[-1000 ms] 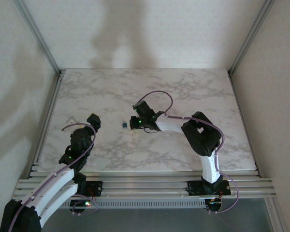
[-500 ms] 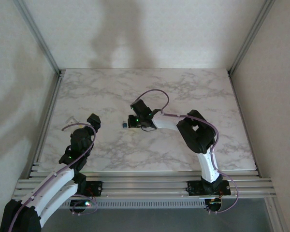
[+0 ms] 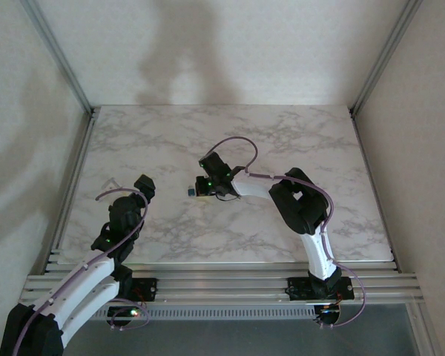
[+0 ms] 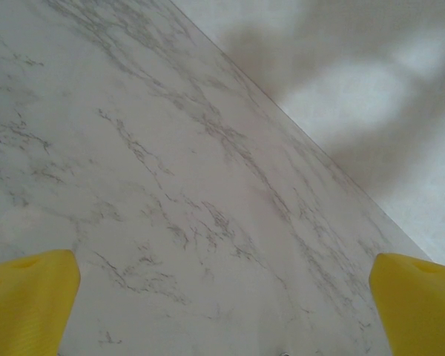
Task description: Lock with the key
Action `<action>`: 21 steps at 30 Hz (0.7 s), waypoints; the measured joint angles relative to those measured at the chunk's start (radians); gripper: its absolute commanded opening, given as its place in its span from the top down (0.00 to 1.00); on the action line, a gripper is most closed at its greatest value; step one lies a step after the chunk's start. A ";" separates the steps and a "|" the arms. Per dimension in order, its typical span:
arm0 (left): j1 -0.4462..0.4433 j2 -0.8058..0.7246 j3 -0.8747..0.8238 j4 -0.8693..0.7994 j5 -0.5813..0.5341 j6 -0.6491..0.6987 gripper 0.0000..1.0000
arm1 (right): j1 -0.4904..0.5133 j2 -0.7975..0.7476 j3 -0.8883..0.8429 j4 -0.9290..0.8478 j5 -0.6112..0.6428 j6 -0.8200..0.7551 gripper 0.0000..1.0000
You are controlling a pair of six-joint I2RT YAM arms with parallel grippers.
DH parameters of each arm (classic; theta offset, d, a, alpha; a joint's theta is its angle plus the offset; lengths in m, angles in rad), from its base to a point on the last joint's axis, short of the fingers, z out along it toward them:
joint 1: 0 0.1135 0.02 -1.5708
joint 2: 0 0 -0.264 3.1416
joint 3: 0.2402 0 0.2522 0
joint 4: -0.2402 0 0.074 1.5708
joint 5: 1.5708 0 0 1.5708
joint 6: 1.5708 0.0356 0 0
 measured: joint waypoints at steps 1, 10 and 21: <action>0.000 0.000 0.000 0.000 0.000 0.000 0.00 | 0.000 0.001 0.002 -0.001 0.000 0.000 0.94; 0.000 0.000 0.000 0.000 0.000 0.000 0.00 | 0.000 0.001 0.008 -0.015 0.000 -0.003 0.90; 0.000 0.000 0.000 0.000 0.000 0.000 0.01 | 0.000 0.001 0.008 -0.031 0.000 -0.003 0.84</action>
